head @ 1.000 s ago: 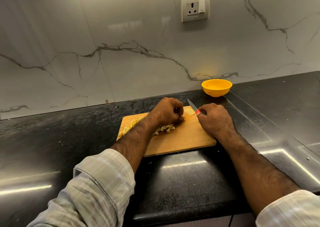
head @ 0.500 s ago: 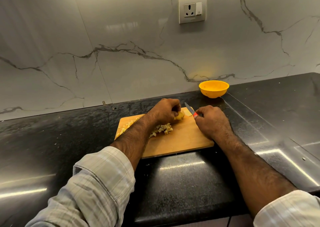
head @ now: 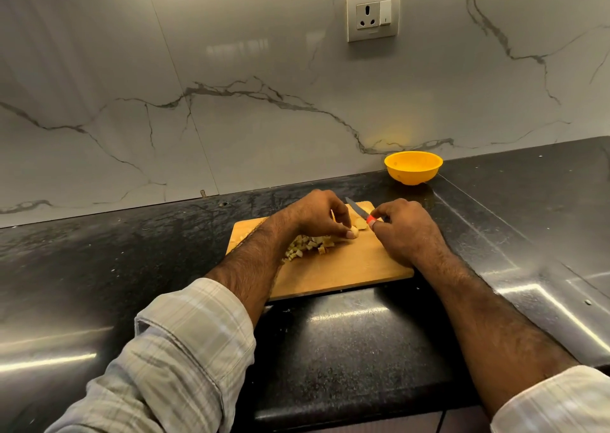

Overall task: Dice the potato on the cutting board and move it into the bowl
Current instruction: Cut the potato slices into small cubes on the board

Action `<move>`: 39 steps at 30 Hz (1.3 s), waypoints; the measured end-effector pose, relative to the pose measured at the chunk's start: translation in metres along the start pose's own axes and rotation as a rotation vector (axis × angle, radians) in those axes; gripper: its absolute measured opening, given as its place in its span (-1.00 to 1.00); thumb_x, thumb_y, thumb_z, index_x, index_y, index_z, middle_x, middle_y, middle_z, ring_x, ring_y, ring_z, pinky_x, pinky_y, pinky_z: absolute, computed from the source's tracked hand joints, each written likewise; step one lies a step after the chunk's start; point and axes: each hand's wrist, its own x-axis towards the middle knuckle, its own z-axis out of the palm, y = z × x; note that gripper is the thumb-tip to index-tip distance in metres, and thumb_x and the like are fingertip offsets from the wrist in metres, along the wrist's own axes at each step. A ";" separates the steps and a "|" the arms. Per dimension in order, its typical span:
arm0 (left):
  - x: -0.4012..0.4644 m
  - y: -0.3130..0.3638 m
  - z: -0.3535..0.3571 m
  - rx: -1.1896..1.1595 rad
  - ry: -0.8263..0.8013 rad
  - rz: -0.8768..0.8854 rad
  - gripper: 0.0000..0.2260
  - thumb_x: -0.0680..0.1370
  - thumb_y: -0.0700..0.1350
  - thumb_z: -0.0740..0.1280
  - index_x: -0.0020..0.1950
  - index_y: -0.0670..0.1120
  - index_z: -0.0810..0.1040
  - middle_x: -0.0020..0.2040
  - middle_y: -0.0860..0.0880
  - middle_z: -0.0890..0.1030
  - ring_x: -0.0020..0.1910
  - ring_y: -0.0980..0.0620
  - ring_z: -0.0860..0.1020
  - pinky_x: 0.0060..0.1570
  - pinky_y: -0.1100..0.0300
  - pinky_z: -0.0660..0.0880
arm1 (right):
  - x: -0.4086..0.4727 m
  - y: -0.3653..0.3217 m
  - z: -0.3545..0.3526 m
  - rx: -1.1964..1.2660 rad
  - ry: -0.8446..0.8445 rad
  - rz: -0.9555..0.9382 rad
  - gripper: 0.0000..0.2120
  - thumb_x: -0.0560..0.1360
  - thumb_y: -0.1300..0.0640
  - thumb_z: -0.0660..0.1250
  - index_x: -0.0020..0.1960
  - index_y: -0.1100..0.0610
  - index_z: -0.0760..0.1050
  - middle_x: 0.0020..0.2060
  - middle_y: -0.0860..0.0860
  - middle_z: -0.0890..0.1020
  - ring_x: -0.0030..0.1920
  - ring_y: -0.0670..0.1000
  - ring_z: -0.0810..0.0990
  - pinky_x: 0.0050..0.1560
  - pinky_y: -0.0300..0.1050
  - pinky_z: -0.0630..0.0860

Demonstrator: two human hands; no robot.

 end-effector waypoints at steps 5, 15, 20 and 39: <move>0.001 -0.003 0.010 -0.007 0.110 -0.078 -0.87 0.48 0.07 0.60 -0.09 0.05 0.74 -0.05 0.15 0.69 0.10 0.11 0.60 0.39 -0.30 0.44 | -0.005 -0.011 0.002 -0.129 -0.154 -0.015 -0.63 0.56 -0.11 0.38 0.34 -0.09 0.61 0.30 0.01 0.59 0.16 0.00 0.57 0.01 -0.05 0.59; -0.001 0.003 0.023 0.104 0.210 -0.053 -0.82 0.53 0.17 0.52 -0.02 0.09 0.69 -0.01 0.15 0.67 0.10 0.11 0.57 0.44 -0.24 0.28 | -0.010 -0.021 -0.005 -0.256 -0.196 0.016 -0.59 0.57 -0.05 0.39 0.39 -0.02 0.57 0.29 0.03 0.58 0.19 0.05 0.56 0.04 -0.04 0.57; 0.000 -0.006 0.020 0.131 0.235 -0.086 -0.82 0.56 0.17 0.49 0.00 0.08 0.69 0.00 0.13 0.68 0.10 0.11 0.58 0.43 -0.24 0.27 | -0.008 -0.026 -0.001 -0.278 -0.247 0.043 -0.53 0.55 -0.06 0.43 0.44 -0.02 0.53 0.29 0.01 0.58 0.19 0.04 0.57 0.08 0.00 0.62; -0.003 -0.012 0.017 0.029 0.220 -0.081 -0.91 0.54 0.06 0.54 0.00 0.10 0.77 0.03 0.18 0.70 0.14 0.11 0.55 0.41 -0.24 0.32 | -0.020 -0.050 0.006 -0.318 -0.265 -0.005 -0.64 0.61 0.03 0.37 0.39 0.03 0.52 0.21 0.04 0.58 0.07 0.02 0.53 0.15 0.03 0.63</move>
